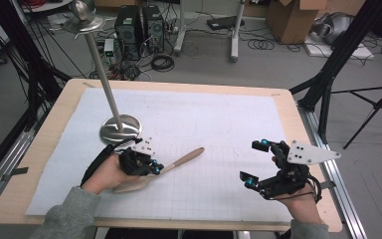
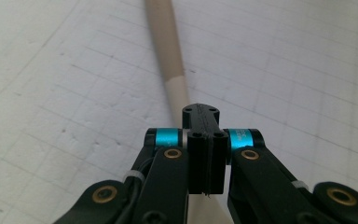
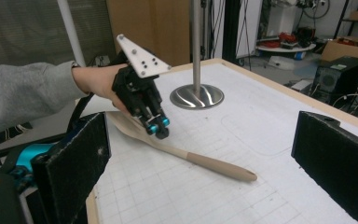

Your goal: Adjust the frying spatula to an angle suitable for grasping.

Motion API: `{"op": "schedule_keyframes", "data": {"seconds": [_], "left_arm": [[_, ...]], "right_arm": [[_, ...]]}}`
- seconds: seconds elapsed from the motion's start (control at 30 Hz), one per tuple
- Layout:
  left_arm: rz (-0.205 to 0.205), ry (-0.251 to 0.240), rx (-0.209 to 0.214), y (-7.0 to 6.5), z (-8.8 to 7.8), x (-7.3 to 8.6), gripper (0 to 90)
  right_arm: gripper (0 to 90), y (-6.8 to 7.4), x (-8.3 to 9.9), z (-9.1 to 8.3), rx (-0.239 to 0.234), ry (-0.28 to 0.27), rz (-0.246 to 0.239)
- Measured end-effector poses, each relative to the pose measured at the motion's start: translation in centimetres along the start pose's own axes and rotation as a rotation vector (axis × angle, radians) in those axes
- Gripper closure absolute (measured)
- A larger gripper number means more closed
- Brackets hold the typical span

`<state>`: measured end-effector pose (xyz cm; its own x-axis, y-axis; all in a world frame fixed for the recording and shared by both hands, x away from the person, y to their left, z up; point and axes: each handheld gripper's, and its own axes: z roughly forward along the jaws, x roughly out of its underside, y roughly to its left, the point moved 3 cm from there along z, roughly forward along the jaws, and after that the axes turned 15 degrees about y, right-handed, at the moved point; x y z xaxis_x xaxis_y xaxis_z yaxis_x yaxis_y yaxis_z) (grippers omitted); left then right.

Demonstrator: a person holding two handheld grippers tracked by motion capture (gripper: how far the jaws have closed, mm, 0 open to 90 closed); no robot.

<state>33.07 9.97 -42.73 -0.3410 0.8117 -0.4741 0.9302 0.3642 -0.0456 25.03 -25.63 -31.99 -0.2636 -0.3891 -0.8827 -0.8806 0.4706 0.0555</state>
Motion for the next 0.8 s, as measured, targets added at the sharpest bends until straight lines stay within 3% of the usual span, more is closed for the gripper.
{"op": "schedule_keyframes", "data": {"seconds": [0.43,0.8], "left_arm": [[-0.037,0.057,-0.039,1.3,2.1,-1.2,89.5],[0.003,0.082,-0.053,0.8,3.0,-1.6,89.5]], "right_arm": [[3.3,0.3,0.5,-0.6,0.019,0.01,0.011],[3.3,0.4,0.7,-1.0,0.029,0.015,0.015]]}}
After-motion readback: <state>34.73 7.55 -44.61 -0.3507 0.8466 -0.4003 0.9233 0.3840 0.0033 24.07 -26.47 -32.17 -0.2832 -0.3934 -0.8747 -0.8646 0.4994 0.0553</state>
